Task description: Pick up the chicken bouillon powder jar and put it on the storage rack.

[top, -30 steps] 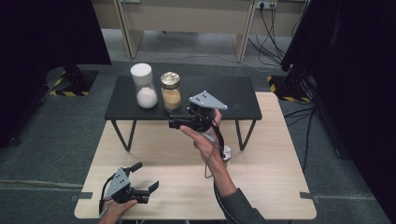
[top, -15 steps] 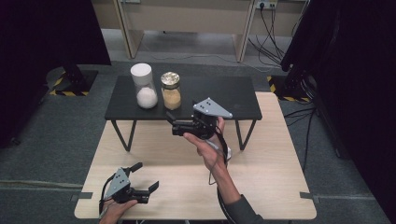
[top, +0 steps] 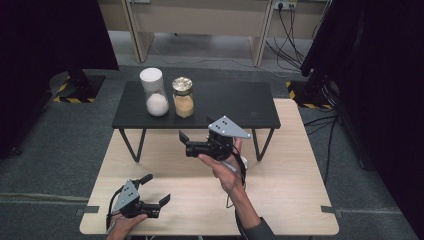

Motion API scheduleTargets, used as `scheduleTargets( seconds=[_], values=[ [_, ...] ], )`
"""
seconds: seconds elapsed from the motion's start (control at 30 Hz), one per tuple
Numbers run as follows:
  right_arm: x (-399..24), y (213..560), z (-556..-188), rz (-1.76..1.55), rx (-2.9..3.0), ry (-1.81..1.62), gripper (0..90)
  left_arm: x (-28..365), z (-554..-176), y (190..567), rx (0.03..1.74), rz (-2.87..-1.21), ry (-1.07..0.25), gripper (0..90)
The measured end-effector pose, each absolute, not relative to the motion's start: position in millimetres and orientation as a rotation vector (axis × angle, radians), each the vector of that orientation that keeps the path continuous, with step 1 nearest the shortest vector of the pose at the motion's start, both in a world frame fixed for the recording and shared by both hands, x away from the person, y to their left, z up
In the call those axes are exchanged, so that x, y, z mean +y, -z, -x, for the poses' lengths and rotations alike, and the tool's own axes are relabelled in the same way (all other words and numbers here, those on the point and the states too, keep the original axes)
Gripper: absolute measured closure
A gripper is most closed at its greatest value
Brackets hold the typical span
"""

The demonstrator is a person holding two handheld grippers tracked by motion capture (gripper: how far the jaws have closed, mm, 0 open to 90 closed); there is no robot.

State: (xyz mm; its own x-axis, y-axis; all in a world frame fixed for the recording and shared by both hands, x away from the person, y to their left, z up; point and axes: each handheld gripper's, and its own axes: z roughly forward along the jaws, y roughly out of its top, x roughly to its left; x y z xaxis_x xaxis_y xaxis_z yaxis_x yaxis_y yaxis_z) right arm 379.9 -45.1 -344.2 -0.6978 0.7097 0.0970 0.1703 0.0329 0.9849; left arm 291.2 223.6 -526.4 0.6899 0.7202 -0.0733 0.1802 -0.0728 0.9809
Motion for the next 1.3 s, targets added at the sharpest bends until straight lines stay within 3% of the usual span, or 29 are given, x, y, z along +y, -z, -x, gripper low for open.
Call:
scheduleTargets(
  seconds=[1.3],
  values=[
    [-62,400,-348,-0.882,1.945,-1.735,1.7,224,-291,526,0.752,-1.615,-0.520,2.0]
  ],
)
